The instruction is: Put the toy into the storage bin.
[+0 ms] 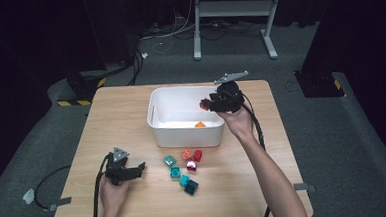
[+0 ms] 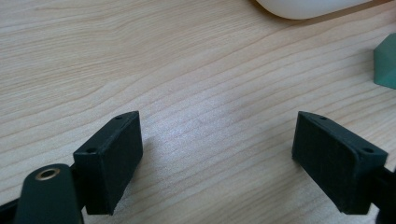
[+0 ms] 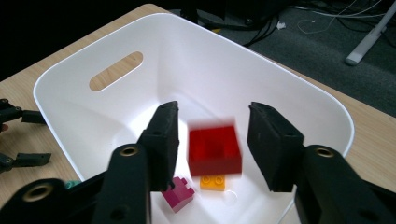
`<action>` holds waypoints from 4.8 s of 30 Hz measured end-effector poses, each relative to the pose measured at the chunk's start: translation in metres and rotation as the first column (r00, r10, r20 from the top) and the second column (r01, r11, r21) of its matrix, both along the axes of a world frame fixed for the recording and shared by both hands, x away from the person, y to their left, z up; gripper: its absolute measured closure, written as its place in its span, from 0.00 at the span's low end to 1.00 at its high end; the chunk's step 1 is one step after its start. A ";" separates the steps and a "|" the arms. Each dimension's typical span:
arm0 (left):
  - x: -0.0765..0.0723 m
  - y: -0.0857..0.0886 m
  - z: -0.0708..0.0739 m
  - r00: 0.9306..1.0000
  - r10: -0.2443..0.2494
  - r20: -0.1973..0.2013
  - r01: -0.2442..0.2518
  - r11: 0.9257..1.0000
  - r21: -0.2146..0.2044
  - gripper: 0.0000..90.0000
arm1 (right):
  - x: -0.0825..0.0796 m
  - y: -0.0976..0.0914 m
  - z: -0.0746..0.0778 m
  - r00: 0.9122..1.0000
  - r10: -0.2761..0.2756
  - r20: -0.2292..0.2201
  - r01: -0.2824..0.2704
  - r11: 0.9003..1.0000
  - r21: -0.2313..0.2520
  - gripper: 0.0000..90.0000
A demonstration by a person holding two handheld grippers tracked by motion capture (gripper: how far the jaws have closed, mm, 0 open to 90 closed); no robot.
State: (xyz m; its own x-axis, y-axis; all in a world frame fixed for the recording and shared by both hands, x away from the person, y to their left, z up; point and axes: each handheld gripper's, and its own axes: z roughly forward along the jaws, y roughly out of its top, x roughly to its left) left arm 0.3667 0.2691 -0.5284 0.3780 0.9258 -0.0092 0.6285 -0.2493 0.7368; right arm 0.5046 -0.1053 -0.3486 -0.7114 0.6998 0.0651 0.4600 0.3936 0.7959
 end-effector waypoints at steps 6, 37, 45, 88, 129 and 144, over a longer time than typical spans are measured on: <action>0.000 0.000 0.000 1.000 0.000 0.000 0.000 1.000 0.000 0.18 | -0.004 -0.005 -0.002 1.000 -0.010 0.015 0.010 1.000 0.014 0.52; 0.000 0.000 0.000 1.000 -0.001 -0.001 0.001 1.000 0.001 0.18 | -0.074 -0.029 -0.011 0.987 0.086 0.136 -0.104 0.986 0.132 0.50; 0.000 0.000 0.000 1.000 -0.002 -0.001 0.002 1.000 0.002 0.18 | -0.085 -0.035 -0.023 0.987 0.095 0.133 -0.115 0.981 0.153 0.50; 0.000 0.000 0.000 1.000 0.000 0.002 0.000 1.000 0.002 0.18 | -0.102 -0.009 -0.119 0.992 0.121 0.036 -0.124 0.987 0.103 0.48; 0.000 0.000 0.000 1.000 0.000 0.001 0.000 1.000 0.000 0.18 | -0.082 0.024 -0.170 0.991 0.119 -0.056 -0.119 0.993 -0.005 0.52; 0.000 0.000 0.000 1.000 0.000 0.001 0.000 1.000 0.000 0.18 | -0.089 0.023 -0.167 0.991 0.130 -0.017 -0.131 0.991 -0.036 0.61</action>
State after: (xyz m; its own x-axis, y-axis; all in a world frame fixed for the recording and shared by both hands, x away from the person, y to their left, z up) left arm 0.3663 0.2688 -0.5285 0.3783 0.9257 -0.0089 0.6277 -0.2494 0.7374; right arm 0.4152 -0.0819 -0.5157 -0.7959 0.6032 0.0519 0.4144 0.4804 0.7730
